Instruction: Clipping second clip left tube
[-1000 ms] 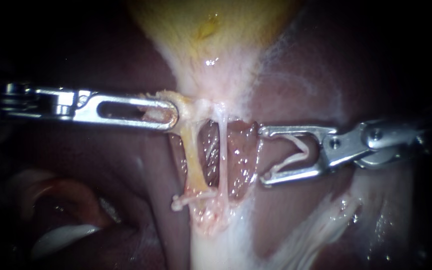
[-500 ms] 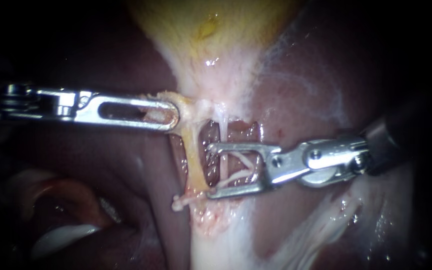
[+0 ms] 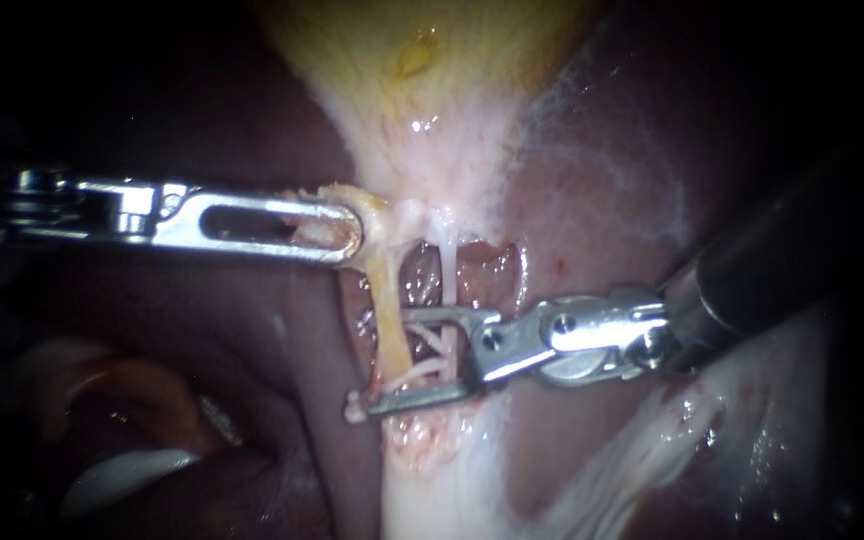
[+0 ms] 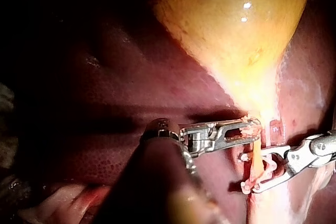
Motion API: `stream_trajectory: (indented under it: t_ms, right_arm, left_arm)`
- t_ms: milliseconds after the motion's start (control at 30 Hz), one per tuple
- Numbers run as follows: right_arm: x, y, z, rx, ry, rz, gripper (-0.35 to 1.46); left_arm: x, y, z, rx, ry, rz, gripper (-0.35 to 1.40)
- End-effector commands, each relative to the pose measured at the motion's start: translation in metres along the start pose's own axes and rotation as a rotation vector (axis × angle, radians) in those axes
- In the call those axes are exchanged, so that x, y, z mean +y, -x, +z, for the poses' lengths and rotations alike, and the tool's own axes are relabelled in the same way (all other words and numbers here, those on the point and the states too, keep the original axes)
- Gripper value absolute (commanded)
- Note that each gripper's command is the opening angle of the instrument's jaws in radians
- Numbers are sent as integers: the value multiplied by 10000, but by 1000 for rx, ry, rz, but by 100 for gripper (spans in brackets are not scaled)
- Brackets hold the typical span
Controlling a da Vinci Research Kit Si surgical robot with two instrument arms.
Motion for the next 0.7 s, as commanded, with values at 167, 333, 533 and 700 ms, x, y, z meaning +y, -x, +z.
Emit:
stream_trajectory:
  t_ms: [167,333,533,700]
  right_arm:
    - [-1,0,9,20,-32,27,46]
    - [1,4,14,24,-36,70,42]
    - [2,4,7,28,-34,189,-1]
    - [1,4,3,27,-36,272,-35]
  left_arm:
    - [0,0,1,0,0,0,-35]
    - [0,0,1,-1,1,0,-35]
    - [0,0,1,-1,1,0,-35]
    - [0,0,2,-1,1,0,-35]
